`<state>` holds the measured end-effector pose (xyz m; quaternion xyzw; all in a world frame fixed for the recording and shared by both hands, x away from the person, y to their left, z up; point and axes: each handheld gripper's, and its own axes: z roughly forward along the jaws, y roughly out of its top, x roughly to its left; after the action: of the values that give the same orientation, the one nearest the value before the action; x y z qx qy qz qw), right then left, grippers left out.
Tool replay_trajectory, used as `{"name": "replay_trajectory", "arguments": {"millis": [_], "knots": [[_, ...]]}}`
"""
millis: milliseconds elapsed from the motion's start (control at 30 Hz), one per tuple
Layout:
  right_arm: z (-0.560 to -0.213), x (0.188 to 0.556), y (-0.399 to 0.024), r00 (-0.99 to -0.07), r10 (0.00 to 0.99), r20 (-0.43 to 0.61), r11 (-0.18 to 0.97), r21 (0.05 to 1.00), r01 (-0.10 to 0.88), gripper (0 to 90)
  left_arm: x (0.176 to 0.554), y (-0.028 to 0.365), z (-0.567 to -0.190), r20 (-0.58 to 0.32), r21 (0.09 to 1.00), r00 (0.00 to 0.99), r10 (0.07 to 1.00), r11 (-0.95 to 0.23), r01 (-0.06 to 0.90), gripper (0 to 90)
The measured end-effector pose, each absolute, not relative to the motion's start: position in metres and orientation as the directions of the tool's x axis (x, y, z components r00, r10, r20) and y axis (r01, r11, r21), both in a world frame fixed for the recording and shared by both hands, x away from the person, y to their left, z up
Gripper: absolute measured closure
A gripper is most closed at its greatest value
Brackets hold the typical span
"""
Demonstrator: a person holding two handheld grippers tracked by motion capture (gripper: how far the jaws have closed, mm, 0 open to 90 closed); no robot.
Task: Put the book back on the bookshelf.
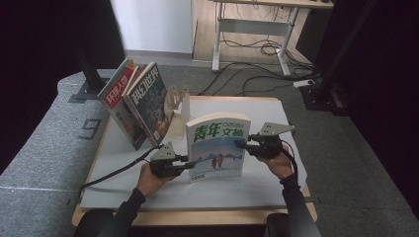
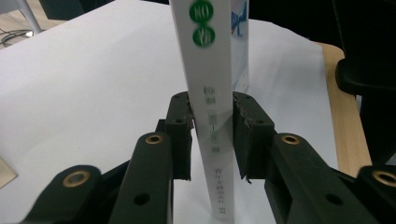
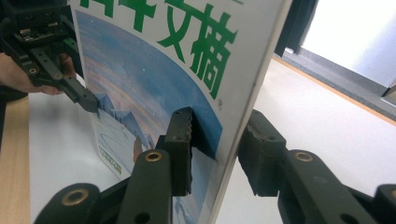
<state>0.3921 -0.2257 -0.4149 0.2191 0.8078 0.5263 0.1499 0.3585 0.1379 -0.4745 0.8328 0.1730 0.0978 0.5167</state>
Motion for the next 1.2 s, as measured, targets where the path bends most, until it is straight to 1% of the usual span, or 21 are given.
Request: {"name": "replay_trajectory", "arguments": {"millis": [300, 500, 667, 900, 1200], "knots": [[-0.414, 0.390, -0.226, -0.861, 0.508, -0.013, 0.348, 0.918, 0.191, 65.3, 0.364, 0.134, -0.459, -0.020, 0.892, 0.915, 0.404, -0.406, 0.199, 69.1], [-0.414, 0.389, -0.225, -0.860, 0.510, -0.012, 0.345, 0.919, 0.192, 65.5, 0.368, 0.134, -0.449, -0.053, 0.896, 0.910, 0.411, -0.383, 0.225, 68.9], [-0.414, 0.388, -0.225, -0.859, 0.512, -0.014, 0.344, 0.919, 0.191, 65.5, 0.371, 0.132, -0.434, -0.041, 0.900, 0.909, 0.415, -0.380, 0.214, 68.1], [-0.414, 0.388, -0.225, -0.856, 0.516, -0.008, 0.339, 0.921, 0.195, 65.5, 0.375, 0.130, -0.412, -0.047, 0.910, 0.901, 0.431, -0.354, 0.217, 66.7], [-0.414, 0.388, -0.224, -0.853, 0.522, -0.008, 0.337, 0.921, 0.197, 65.7, 0.379, 0.124, -0.397, -0.051, 0.915, 0.892, 0.448, -0.337, 0.222, 64.3]]}}
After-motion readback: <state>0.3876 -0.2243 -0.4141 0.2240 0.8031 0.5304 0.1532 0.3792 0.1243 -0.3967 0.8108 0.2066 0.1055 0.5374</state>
